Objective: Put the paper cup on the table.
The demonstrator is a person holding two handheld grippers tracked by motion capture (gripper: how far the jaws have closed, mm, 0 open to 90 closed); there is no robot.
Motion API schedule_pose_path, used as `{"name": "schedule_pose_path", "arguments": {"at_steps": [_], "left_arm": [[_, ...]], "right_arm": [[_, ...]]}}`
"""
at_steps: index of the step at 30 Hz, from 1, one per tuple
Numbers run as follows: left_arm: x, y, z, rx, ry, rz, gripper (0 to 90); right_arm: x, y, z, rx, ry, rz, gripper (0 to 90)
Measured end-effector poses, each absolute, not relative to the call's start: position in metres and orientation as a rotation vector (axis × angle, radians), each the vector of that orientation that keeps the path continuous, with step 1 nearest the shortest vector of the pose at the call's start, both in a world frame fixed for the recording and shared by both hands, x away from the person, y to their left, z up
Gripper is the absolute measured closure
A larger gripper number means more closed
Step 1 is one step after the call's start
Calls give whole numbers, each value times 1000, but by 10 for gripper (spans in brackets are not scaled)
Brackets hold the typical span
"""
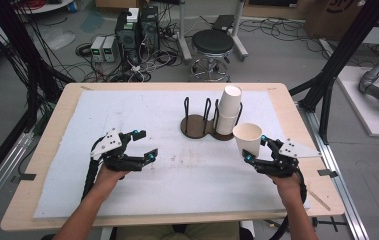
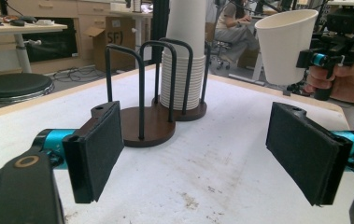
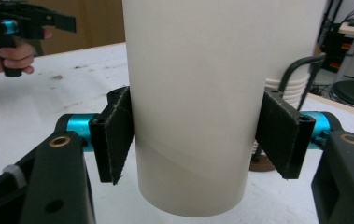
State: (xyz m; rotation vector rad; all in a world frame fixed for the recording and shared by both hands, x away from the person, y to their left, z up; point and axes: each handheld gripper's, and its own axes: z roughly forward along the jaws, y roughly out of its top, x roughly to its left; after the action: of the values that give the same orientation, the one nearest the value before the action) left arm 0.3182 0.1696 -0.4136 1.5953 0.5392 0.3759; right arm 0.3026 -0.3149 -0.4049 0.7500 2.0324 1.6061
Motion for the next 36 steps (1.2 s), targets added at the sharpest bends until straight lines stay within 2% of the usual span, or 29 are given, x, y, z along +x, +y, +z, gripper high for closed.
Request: {"name": "schedule_pose_path", "arguments": {"at_steps": [21,36], "left_arm": [[319,172,-416,1596,555,377,190],[320,173,-417,1597,563,378,191]], "right_arm": [[324,-347,-437,1046,2026,1543,336],[334,-344,-450,1158,2118,1431,336]]}}
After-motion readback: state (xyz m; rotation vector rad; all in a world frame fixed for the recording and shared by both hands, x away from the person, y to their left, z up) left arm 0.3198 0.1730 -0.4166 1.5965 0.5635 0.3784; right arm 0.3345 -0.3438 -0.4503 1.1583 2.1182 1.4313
